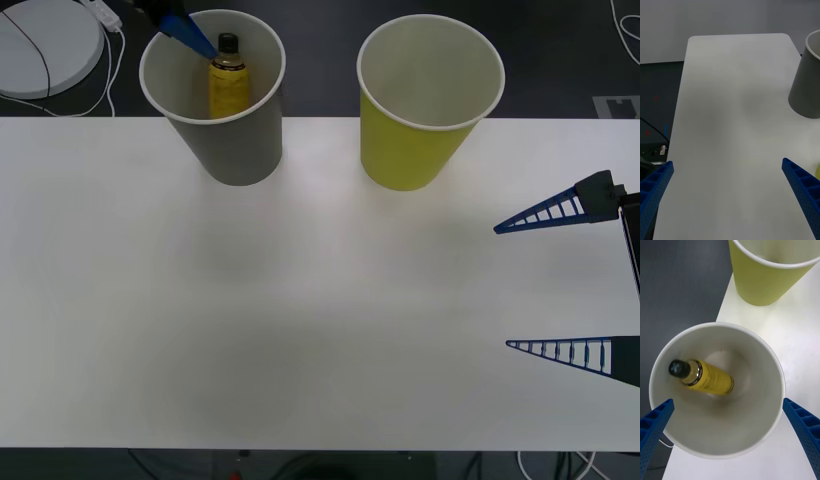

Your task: Put the can into the green bin and the plastic bottle into the gray bin

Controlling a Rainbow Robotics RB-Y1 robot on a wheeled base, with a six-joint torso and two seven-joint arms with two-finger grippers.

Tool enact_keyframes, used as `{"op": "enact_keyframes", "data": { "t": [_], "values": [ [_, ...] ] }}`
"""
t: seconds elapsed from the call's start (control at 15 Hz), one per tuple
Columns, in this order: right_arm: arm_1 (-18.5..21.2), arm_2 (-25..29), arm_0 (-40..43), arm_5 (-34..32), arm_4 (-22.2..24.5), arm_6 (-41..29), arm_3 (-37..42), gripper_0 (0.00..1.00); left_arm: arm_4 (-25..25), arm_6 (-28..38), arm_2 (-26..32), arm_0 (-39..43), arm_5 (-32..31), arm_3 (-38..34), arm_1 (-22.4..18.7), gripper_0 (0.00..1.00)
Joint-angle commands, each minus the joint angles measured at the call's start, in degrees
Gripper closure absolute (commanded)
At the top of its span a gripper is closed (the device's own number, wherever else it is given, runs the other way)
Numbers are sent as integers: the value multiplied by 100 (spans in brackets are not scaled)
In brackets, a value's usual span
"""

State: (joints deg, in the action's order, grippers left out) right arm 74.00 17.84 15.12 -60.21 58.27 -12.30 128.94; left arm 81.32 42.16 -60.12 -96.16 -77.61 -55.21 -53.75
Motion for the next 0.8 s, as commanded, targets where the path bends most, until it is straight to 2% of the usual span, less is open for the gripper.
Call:
{"op": "enact_keyframes", "data": {
  "t": [0.07, 0.27, 0.47, 0.8],
  "values": [
    [0, 0, 0, 0, 0, 0, 0, 0, -169, -41, 0, 142, 9, -377, -399, 0],
    [0, 0, 0, 0, 0, 0, 0, 0, -363, -85, 0, 318, 36, -790, -856, 0],
    [0, 0, 0, 0, 0, 0, 0, 0, -1075, -208, 0, 643, 238, -1124, -1410, 0],
    [0, 0, 0, 0, 0, 0, 0, 0, -1778, -1043, 0, 1188, 449, -1581, -2218, 0]
  ]
}}
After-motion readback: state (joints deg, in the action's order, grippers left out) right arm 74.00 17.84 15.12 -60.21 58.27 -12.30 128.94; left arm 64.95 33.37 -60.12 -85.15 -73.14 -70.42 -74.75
